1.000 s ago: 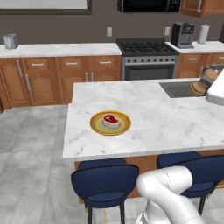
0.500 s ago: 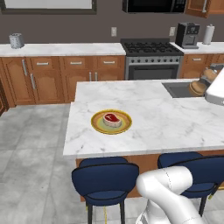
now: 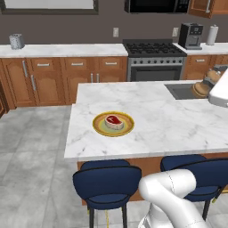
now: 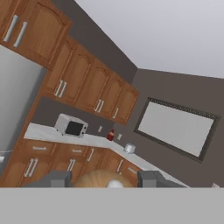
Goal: Retrieve the shaker from the cabinet and place it next the steak on a plate on the dining table.
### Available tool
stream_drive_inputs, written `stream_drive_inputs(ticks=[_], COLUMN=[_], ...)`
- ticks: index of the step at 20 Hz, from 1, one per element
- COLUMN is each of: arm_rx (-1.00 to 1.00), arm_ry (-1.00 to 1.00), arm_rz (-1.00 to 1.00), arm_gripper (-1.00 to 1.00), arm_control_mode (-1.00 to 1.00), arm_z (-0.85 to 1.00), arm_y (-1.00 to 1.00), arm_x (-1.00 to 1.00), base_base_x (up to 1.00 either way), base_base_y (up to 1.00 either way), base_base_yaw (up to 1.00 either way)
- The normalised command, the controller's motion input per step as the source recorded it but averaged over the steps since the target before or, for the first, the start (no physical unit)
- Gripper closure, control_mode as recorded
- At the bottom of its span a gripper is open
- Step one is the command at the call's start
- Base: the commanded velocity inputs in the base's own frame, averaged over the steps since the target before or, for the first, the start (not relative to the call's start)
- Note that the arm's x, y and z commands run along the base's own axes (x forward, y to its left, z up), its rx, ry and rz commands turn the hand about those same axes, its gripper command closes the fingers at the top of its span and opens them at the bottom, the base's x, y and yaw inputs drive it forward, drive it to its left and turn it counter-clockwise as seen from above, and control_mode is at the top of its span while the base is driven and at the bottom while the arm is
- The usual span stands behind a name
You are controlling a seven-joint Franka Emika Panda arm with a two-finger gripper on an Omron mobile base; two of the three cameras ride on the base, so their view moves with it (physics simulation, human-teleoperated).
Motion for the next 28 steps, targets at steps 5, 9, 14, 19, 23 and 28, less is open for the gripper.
stream_drive_inputs(ticks=[5, 9, 14, 19, 23, 28], arm_rx=[0.0, 0.0, 0.0, 0.0, 0.06, 0.15], arm_ry=[0.0, 0.0, 0.0, 0.02, 0.34, 0.47], arm_rz=[0.0, 0.0, 0.0, 0.0, 0.07, 0.12], arm_gripper=[1.0, 1.0, 1.0, 1.0, 1.0, 1.0], arm_control_mode=[-1.0, -1.0, -1.0, -1.0, -1.0, -1.0], arm_z=[0.0, 0.0, 0.0, 0.0, -0.2, -0.24], arm_y=[0.0, -0.01, -0.01, -0.08, 0.0, 0.0], arm_x=[0.04, 0.2, 0.23, 0.06, 0.32, 0.43], base_base_x=[0.01, 0.0, 0.0, 0.0, 0.0, 0.0], base_base_y=[0.0, 0.0, 0.0, 0.0, 0.0, 0.0], base_base_yaw=[0.0, 0.0, 0.0, 0.0, 0.0, 0.0])
